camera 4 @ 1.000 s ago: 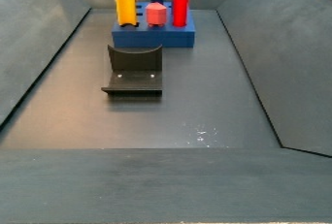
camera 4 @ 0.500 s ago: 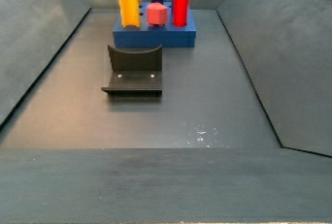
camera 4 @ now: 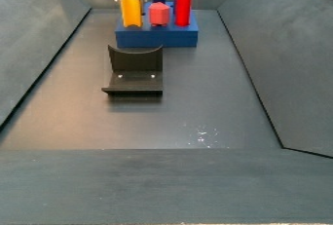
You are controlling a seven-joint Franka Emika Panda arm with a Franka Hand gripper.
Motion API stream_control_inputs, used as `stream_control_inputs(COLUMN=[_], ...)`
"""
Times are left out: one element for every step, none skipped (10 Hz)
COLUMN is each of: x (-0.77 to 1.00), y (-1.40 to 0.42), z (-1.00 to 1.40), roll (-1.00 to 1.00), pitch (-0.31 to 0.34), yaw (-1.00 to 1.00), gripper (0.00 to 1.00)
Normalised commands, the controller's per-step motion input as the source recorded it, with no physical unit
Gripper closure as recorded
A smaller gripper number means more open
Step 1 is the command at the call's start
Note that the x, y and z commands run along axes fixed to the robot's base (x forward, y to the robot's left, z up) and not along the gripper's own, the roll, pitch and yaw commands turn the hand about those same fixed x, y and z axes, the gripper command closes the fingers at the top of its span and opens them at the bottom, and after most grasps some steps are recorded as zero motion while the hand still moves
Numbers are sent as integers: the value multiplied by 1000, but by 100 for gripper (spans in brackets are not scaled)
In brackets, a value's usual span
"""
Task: Pick up the arch object. Move up. Place the arch object on the fixture. Regrasp the arch object. Rotate the arch object. Move to above the board. Insert the arch object.
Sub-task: Insert the arch object.
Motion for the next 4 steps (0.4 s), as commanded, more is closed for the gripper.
stream_control_inputs(x=[109, 54, 0, 0], y=[34, 0, -9, 0], z=[-497, -266, 0, 0], roll=[-13, 0, 0, 0], pitch=[-127, -54, -11, 0], yaw=[-137, -37, -57, 0], gripper=[100, 100, 100, 100])
